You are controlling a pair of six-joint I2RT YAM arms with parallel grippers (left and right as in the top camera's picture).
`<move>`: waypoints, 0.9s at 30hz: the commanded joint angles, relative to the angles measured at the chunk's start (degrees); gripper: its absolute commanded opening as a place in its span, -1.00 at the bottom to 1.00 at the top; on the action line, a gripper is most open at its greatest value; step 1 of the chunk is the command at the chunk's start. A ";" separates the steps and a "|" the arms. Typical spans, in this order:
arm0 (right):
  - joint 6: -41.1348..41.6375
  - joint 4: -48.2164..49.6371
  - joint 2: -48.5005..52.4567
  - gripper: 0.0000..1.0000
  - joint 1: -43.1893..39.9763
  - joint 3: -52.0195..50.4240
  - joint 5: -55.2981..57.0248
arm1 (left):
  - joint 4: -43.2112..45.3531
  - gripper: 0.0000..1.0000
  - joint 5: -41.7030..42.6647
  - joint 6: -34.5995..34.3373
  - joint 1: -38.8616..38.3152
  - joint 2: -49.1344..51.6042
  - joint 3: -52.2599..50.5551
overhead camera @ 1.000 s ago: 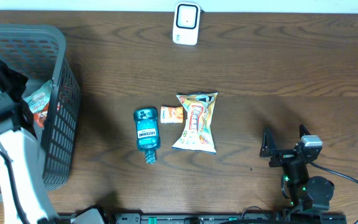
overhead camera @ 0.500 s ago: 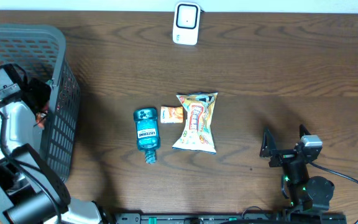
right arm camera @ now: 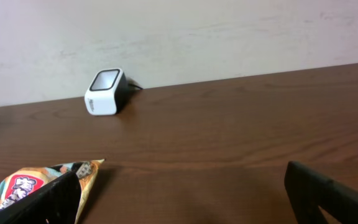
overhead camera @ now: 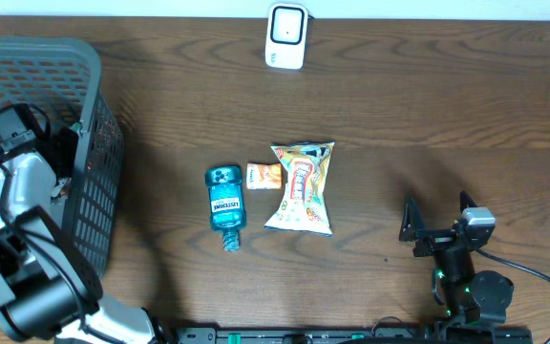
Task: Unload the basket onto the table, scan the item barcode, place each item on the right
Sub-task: 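Reach the left gripper into the basket and grasp the red candy bar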
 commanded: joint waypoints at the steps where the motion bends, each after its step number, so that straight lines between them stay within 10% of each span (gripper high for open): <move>1: -0.63 -0.24 -0.07 0.98 0.26 -0.04 -0.02 | -0.50 0.96 -0.92 0.81 0.20 4.98 0.59; 4: -0.63 -0.24 -0.07 0.99 0.26 -0.04 -0.02 | -1.16 0.75 -0.26 0.79 0.20 7.87 0.59; 8: -0.63 -0.24 -0.07 0.98 0.26 -0.04 -0.02 | -2.82 -0.85 -0.26 0.79 0.20 8.44 0.63; 27: -0.63 -0.24 -0.07 0.98 0.26 -0.04 -0.02 | -3.69 -0.86 -3.61 0.74 0.26 -26.34 1.27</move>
